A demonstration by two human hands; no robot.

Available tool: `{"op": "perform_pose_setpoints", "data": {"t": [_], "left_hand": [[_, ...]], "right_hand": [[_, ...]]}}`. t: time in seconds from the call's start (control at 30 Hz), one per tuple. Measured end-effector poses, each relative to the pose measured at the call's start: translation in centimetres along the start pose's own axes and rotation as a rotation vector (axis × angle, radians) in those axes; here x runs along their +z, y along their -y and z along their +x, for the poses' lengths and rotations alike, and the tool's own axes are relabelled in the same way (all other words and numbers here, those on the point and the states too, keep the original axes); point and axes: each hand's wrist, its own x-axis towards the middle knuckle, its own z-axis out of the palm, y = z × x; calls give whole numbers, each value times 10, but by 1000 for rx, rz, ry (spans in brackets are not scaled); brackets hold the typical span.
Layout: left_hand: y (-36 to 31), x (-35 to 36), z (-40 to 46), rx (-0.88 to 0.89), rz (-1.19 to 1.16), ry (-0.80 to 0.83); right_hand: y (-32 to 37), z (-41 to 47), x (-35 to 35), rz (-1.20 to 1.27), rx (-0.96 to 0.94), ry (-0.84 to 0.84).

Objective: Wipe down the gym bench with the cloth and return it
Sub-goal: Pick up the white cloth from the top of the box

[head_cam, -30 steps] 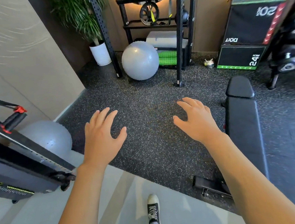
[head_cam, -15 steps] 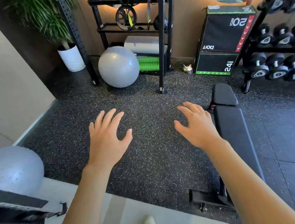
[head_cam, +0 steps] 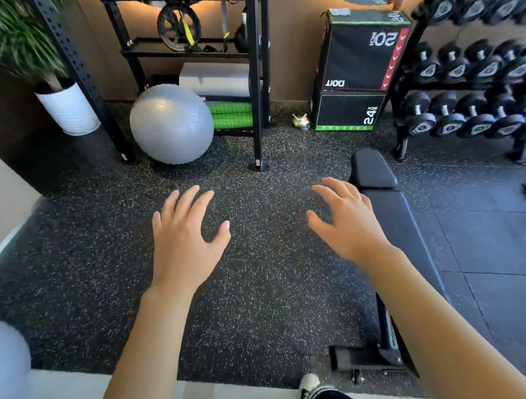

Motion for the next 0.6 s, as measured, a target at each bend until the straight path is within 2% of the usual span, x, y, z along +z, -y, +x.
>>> {"op": "perform_pose_setpoints", "data": {"t": [0.27,0.6], "left_hand": [[-27,54,94,71,-16,52],[-103,141,257,141,-12,100]], "right_hand": [[-67,67,1,28,82,-32],[-187,196,-22,56,163,-56]]}}
